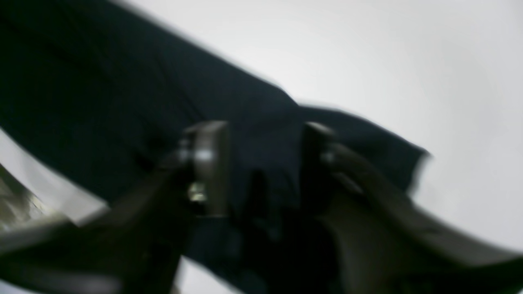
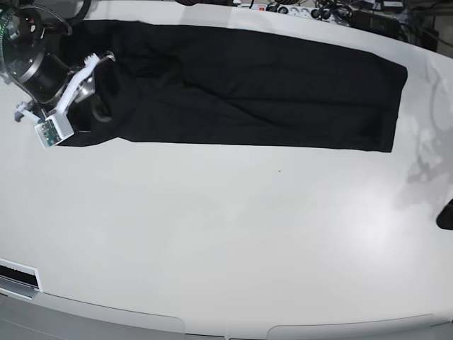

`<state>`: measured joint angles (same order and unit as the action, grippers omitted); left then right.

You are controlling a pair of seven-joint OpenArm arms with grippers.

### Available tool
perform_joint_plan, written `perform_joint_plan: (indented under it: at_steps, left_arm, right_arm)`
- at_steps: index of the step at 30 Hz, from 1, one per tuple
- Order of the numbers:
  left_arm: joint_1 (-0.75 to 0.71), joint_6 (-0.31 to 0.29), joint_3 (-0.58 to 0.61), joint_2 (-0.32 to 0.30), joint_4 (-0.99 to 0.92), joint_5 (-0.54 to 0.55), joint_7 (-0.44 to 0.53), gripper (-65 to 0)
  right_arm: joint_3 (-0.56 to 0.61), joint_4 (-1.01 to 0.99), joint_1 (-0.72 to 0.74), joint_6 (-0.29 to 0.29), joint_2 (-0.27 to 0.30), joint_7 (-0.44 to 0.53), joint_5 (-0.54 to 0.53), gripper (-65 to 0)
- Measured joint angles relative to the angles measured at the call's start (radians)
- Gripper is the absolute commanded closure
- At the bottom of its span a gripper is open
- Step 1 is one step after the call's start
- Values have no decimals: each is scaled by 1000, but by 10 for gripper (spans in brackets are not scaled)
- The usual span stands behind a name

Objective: Layout the t-shirt on the table in an organized manner, then fold the t-shirt properly
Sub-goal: 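Grasp the folded shirt's ends with both grippers, then pull the shirt ends apart with both grippers to straighten the strip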

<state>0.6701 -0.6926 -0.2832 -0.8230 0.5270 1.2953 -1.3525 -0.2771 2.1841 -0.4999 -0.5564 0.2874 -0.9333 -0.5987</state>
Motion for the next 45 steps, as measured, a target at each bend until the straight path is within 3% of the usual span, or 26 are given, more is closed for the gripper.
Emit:
perform_joint_plan:
  at_steps: [1,3,9,12,17,21,25,34,45]
  left_arm:
    - [-11,-1,-2,-11,0,2,5,-358]
    - [-45,-1,-4,-27,0,-1,5,-358]
    - [-172,-1,-3,-24,0,-2,23,-358]
    - [-247,-1,-4,-25,1,-1,69,-358]
    - [-364,1,-4,-3,0,-30,141,-377]
    - [-399,1,-4,60,1,-80,152,-440]
    - [-424,-1,-4,117,2,-68,166,-446]
    - [-419,-5,-5,153,6,-93,167,-446]
    - [-418,-5,-5,172,8,-72,70,-446]
  right_arm:
    - [13,-50,5,-20,-5,19,16,0]
    - [46,-169,9,-54,-5,34,34,0]
    - [146,-413,94,-50,-8,37,140,0]
    - [177,-462,109,38,-10,54,216,0]
    - [178,-472,105,71,-12,58,270,0]
    - [178,-472,124,70,-11,62,267,0]
    - [178,-472,120,71,-11,53,267,0]
    - [178,-472,121,71,-11,50,267,0]
    - [178,-472,126,84,-11,50,267,0]
